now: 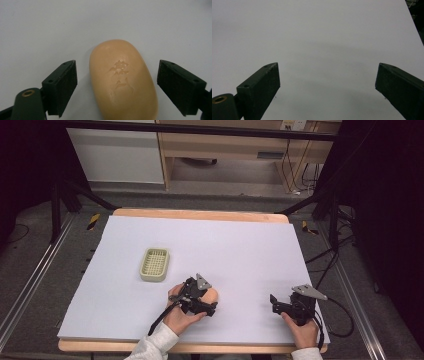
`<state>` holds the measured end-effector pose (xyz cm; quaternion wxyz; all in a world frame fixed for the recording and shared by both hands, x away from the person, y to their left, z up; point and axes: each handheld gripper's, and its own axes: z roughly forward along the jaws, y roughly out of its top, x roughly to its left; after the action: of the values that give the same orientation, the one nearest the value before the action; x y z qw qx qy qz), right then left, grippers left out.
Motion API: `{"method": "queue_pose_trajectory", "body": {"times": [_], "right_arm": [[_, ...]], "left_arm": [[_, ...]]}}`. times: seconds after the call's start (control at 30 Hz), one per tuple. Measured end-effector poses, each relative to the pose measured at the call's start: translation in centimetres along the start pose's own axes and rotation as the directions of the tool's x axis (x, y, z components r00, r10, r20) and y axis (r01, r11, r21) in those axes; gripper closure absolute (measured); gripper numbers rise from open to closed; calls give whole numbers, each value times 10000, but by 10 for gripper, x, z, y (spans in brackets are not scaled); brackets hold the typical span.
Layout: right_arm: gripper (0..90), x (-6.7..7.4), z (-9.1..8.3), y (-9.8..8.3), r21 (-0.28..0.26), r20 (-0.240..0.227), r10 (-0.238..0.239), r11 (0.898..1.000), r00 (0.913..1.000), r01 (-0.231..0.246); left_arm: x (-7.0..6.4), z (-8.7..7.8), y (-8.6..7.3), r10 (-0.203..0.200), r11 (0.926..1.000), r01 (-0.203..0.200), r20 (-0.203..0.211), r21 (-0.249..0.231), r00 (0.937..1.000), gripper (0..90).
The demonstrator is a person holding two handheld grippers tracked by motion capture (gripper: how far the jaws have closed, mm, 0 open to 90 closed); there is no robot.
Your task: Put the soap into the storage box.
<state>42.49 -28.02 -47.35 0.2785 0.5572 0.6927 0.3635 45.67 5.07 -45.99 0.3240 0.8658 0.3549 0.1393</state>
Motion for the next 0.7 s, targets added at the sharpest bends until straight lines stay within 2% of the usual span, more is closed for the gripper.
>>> {"method": "queue_pose_trajectory", "body": {"times": [0.7], "right_arm": [[61, 1, 1, 0, 81, 2, -8, 10000, 10000, 8]], "left_arm": [[0, 12, -1, -191, 9988, 186, 125, 442, 9997, 223]]}}
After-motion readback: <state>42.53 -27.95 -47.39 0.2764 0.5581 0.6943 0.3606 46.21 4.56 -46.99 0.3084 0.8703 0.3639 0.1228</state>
